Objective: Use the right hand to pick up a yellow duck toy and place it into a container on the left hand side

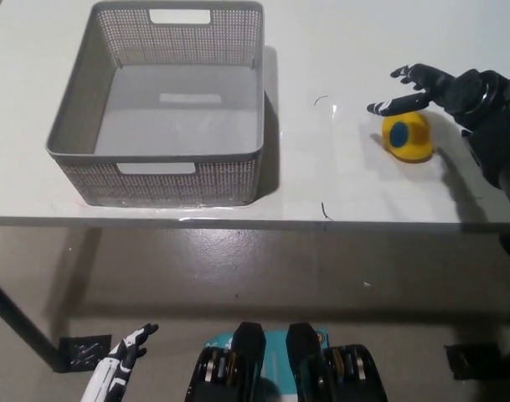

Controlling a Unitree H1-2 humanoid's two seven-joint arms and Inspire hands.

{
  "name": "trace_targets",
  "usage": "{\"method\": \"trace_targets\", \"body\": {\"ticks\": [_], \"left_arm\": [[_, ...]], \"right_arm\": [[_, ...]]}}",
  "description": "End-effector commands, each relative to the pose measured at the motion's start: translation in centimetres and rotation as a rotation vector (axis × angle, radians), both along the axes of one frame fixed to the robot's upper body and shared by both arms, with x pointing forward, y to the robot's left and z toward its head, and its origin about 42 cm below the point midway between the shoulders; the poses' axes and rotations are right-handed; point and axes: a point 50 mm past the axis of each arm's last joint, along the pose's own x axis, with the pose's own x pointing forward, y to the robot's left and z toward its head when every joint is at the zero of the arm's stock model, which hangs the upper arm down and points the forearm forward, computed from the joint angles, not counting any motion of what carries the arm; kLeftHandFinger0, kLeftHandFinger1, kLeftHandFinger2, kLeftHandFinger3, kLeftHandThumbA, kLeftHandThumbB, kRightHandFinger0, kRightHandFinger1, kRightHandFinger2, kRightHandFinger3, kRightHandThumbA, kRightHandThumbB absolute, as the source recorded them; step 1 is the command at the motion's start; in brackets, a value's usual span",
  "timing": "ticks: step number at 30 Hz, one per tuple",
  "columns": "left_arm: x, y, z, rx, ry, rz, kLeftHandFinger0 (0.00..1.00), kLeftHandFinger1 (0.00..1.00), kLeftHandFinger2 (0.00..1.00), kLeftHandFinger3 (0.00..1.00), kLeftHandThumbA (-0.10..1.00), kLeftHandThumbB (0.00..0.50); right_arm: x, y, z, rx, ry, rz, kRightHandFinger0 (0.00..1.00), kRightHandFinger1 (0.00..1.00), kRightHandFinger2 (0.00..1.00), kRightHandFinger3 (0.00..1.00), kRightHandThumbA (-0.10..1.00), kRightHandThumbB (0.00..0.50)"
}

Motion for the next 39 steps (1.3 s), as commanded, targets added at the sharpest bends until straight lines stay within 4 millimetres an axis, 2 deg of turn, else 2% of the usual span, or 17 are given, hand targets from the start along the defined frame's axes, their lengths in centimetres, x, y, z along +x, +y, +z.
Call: {"method": "trace_targets", "body": {"ticks": [1,5,7,11,16,21,27,32,35,39], "left_arm": [[-0.6,0.1,1.0,-0.023,-0.07,0.018,1.0,1.0,1.0,1.0,1.0,0.234],[-0.6,0.4,1.1,-0.019,-0.077,0.024,1.0,1.0,1.0,1.0,1.0,0.231],[-0.4,0.4,1.2,-0.024,-0.082,0.022,1.0,1.0,1.0,1.0,1.0,0.235],[-0.2,0.5,1.4,-0.023,-0.09,0.018,1.0,1.0,1.0,1.0,1.0,0.22],[-1.0,0.7,1.2,-0.027,-0.083,0.03,1.0,1.0,1.0,1.0,1.0,0.214],[-1.4,0.9,1.1,-0.028,-0.08,0.04,1.0,1.0,1.0,1.0,1.0,0.224],[-1.1,1.0,1.0,-0.025,-0.081,0.034,1.0,1.0,1.0,1.0,1.0,0.238],[-1.1,1.0,1.1,-0.031,-0.08,0.031,1.0,1.0,1.0,1.0,1.0,0.231],[-1.0,1.1,1.1,-0.036,-0.081,0.027,1.0,1.0,1.0,1.0,1.0,0.229],[-1.1,1.1,1.2,-0.03,-0.08,0.023,1.0,1.0,1.0,1.0,1.0,0.219]], "right_arm": [[0.6,1.3,2.5,-0.063,-0.053,0.016,1.0,1.0,1.0,1.0,0.77,0.5],[0.6,1.5,2.5,-0.119,-0.049,0.028,1.0,1.0,1.0,1.0,0.79,0.5],[0.6,1.1,2.7,-0.122,-0.05,0.024,1.0,1.0,1.0,1.0,0.75,0.5],[0.6,0.3,2.6,-0.118,-0.037,0.006,1.0,1.0,1.0,1.0,0.76,0.5],[0.4,0.4,1.5,-0.134,-0.012,0.025,1.0,1.0,1.0,1.0,0.76,0.5],[0.3,0.5,1.4,-0.191,-0.001,0.035,1.0,1.0,1.0,1.0,0.77,0.5],[0.4,-0.9,1.7,-0.227,-0.002,0.003,1.0,1.0,1.0,1.0,0.75,0.5],[0.3,-1.9,1.5,-0.196,0.004,-0.017,1.0,1.0,1.0,1.0,0.74,0.5],[0.2,-2.1,1.1,-0.216,0.018,-0.016,1.0,1.0,1.0,1.0,0.76,0.5],[0.0,-2.4,0.4,-0.224,0.026,-0.01,1.0,1.0,1.0,1.0,0.72,0.5]]}}
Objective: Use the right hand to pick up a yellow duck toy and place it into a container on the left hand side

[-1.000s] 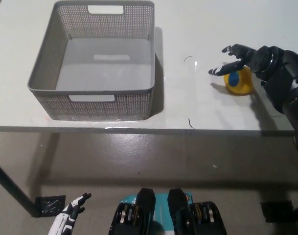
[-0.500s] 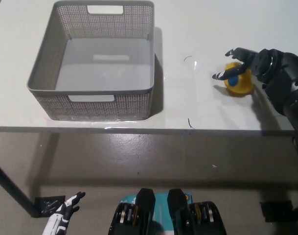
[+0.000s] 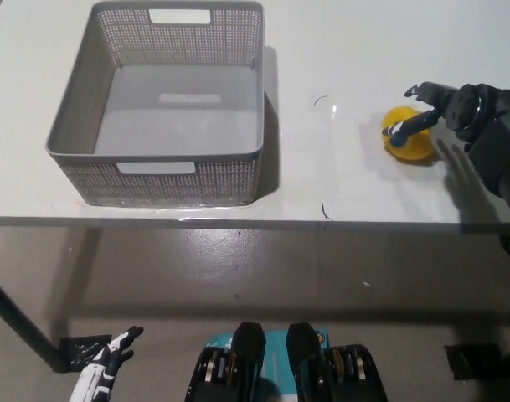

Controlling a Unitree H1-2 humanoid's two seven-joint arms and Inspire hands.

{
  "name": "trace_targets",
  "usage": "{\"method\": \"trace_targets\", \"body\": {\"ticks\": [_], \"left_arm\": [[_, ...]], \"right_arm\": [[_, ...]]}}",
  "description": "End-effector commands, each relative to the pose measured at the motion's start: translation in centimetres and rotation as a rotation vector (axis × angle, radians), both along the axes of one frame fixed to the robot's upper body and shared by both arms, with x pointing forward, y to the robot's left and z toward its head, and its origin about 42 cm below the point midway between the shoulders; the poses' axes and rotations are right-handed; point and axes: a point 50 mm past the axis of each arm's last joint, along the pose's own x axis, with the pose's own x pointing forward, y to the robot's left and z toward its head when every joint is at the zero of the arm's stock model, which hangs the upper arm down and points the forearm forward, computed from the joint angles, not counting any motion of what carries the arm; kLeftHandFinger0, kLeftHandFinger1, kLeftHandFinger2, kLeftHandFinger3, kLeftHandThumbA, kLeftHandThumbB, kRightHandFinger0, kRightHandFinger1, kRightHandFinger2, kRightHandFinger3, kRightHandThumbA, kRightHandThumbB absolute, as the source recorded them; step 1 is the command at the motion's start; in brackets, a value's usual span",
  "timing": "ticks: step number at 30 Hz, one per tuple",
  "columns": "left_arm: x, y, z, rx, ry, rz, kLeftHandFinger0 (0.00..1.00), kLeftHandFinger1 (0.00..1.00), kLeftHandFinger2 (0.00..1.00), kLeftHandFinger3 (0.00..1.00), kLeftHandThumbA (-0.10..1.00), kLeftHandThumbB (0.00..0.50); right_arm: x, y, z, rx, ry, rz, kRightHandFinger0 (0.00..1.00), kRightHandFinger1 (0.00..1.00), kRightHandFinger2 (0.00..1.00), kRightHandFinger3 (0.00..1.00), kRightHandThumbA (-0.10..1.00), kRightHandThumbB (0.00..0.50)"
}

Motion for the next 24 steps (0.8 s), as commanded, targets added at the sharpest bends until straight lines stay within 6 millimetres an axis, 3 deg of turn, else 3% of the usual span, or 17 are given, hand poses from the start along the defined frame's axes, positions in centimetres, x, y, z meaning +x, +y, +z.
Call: {"method": "trace_targets", "body": {"ticks": [1,6,16,24], "left_arm": [[0.3,0.2,0.9,-0.007,-0.053,-0.017,1.0,1.0,1.0,1.0,1.0,0.219],[0.7,0.2,1.3,-0.002,-0.06,-0.032,1.0,1.0,1.0,1.0,1.0,0.229],[1.3,-0.1,1.7,-0.007,-0.072,-0.041,1.0,1.0,1.0,1.0,1.0,0.217],[1.6,0.0,1.7,-0.003,-0.081,-0.046,1.0,1.0,1.0,1.0,1.0,0.22]], "right_arm": [[0.4,-1.2,2.0,-0.027,-0.026,-0.014,1.0,1.0,1.0,1.0,0.71,0.5],[0.3,-1.9,1.5,-0.061,-0.017,-0.015,1.0,1.0,1.0,1.0,0.78,0.5],[-0.2,-2.5,-0.2,-0.029,-0.004,-0.036,1.0,1.0,1.0,1.0,0.76,0.5],[-1.2,-2.0,-3.5,0.038,0.04,-0.048,1.0,1.0,1.0,1.0,0.77,0.5]]}}
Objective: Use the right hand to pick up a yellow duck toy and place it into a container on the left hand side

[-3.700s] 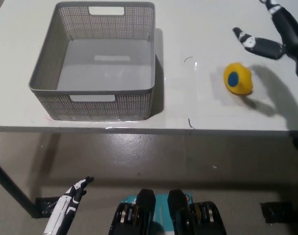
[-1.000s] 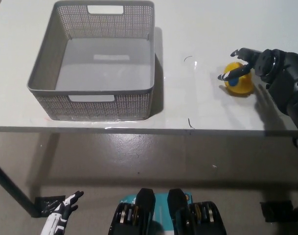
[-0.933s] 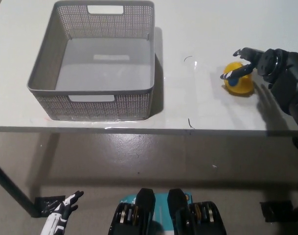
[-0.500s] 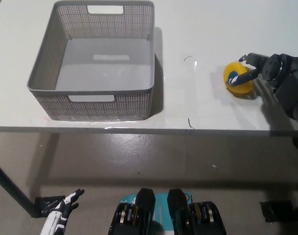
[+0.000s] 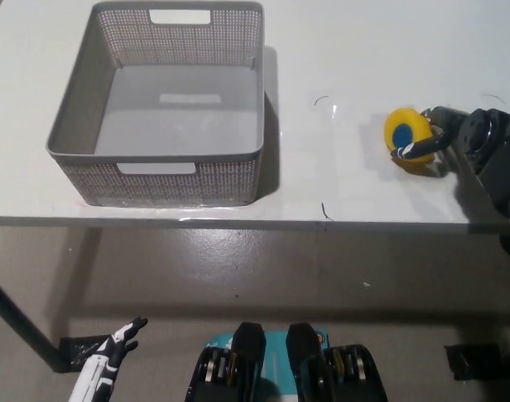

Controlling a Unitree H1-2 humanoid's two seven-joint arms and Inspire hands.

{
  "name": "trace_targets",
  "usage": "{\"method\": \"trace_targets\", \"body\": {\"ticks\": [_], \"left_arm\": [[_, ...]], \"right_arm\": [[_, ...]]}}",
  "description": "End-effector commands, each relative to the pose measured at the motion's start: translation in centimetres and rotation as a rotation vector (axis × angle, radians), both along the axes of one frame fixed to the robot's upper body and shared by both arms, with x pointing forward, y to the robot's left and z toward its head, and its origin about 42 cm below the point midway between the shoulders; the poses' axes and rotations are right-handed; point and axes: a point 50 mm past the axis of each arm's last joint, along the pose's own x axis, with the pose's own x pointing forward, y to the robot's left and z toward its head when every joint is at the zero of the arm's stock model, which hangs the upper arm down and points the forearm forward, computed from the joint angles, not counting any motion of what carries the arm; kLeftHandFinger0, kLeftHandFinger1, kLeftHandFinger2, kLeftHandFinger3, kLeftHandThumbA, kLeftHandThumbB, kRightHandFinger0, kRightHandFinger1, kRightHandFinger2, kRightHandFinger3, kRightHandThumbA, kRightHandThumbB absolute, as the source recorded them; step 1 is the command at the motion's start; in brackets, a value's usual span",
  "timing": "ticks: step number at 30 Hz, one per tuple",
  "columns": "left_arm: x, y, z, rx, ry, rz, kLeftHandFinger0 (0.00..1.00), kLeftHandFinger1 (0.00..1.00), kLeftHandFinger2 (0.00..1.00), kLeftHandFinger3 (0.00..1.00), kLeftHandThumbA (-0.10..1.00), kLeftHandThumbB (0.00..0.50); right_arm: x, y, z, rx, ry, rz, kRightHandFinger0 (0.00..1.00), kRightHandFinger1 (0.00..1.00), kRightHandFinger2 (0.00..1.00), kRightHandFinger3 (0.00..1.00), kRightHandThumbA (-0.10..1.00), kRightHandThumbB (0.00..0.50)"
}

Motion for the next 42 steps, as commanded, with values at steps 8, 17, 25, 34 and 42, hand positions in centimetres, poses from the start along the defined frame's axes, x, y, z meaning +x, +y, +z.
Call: {"method": "trace_targets", "body": {"ticks": [8,17,25,34,42], "left_arm": [[0.9,0.2,1.5,0.015,-0.063,-0.038,1.0,1.0,1.0,1.0,1.0,0.246],[1.6,0.4,1.8,0.025,-0.086,-0.047,1.0,1.0,1.0,1.0,1.0,0.249],[1.5,0.2,1.5,0.022,-0.071,-0.05,1.0,1.0,1.0,1.0,1.0,0.252],[1.2,0.3,1.3,0.027,-0.062,-0.047,1.0,1.0,1.0,1.0,1.0,0.241],[0.9,0.4,1.4,0.044,-0.05,-0.043,1.0,1.0,1.0,1.0,1.0,0.227]], "right_arm": [[-0.4,0.3,-1.4,0.131,-0.112,-0.047,1.0,1.0,1.0,1.0,0.68,0.46],[-0.2,0.6,-0.5,0.206,-0.461,-0.059,0.04,0.46,0.81,0.81,-0.1,0.13],[-0.5,-0.4,-0.7,0.242,-0.519,-0.092,0.09,0.57,0.92,0.96,-0.1,0.121],[-0.1,0.3,0.7,0.3,-0.593,-0.1,0.0,0.48,0.86,0.92,-0.1,0.145],[1.1,2.2,5.0,0.383,-0.703,-0.063,0.0,0.4,0.79,0.86,-0.1,0.14]]}}
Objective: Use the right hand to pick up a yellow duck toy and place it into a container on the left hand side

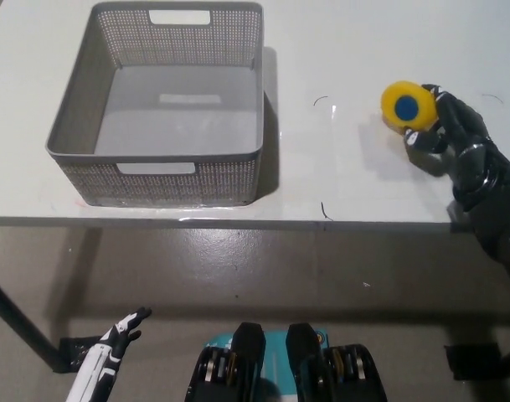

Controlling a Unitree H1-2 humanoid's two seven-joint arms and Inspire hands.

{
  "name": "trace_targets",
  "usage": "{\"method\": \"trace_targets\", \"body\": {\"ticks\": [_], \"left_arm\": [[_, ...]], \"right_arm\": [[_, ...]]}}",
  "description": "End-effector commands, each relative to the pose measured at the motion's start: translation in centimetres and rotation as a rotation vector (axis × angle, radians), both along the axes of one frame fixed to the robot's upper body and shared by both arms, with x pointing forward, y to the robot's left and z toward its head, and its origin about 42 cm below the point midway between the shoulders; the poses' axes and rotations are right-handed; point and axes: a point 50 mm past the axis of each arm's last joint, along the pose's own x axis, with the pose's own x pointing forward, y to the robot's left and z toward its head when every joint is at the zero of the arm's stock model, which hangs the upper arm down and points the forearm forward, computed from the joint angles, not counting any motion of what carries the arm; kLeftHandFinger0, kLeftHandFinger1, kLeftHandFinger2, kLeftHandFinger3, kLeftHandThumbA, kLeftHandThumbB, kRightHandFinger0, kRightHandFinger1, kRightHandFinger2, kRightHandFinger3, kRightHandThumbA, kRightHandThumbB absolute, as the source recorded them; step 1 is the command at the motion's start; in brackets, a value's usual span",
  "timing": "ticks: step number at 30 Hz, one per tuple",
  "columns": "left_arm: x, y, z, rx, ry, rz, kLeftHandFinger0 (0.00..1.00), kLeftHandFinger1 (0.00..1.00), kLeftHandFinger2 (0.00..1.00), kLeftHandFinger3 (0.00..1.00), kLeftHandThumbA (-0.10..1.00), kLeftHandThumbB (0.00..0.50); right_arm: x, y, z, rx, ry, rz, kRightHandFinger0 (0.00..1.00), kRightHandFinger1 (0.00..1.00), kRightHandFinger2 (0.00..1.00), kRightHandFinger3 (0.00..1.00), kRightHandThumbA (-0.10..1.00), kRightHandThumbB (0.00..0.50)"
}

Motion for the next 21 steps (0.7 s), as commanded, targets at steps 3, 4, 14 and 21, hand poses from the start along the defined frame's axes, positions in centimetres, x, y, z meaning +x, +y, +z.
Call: {"method": "trace_targets", "body": {"ticks": [3,4,14,21], "left_arm": [[0.1,0.4,0.8,0.026,-0.037,-0.016,1.0,1.0,1.0,1.0,1.0,0.216],[0.1,0.4,0.8,0.028,-0.037,-0.017,1.0,1.0,1.0,1.0,1.0,0.208],[0.0,0.4,0.6,0.031,-0.035,-0.02,1.0,1.0,1.0,1.0,1.0,0.199],[-0.4,0.1,0.4,0.037,-0.019,-0.028,1.0,1.0,1.0,1.0,1.0,0.205]], "right_arm": [[2.7,2.3,9.6,0.075,-0.265,0.04,0.0,0.39,0.77,0.79,-0.1,0.158],[2.9,2.8,10.5,0.082,-0.285,0.046,0.0,0.35,0.7,0.73,-0.1,0.166],[3.5,6.7,15.5,0.143,-0.38,0.128,0.0,0.36,0.76,0.81,-0.1,0.139],[3.1,12.0,17.3,0.257,-0.41,0.224,0.0,0.38,0.76,0.81,-0.1,0.13]]}}
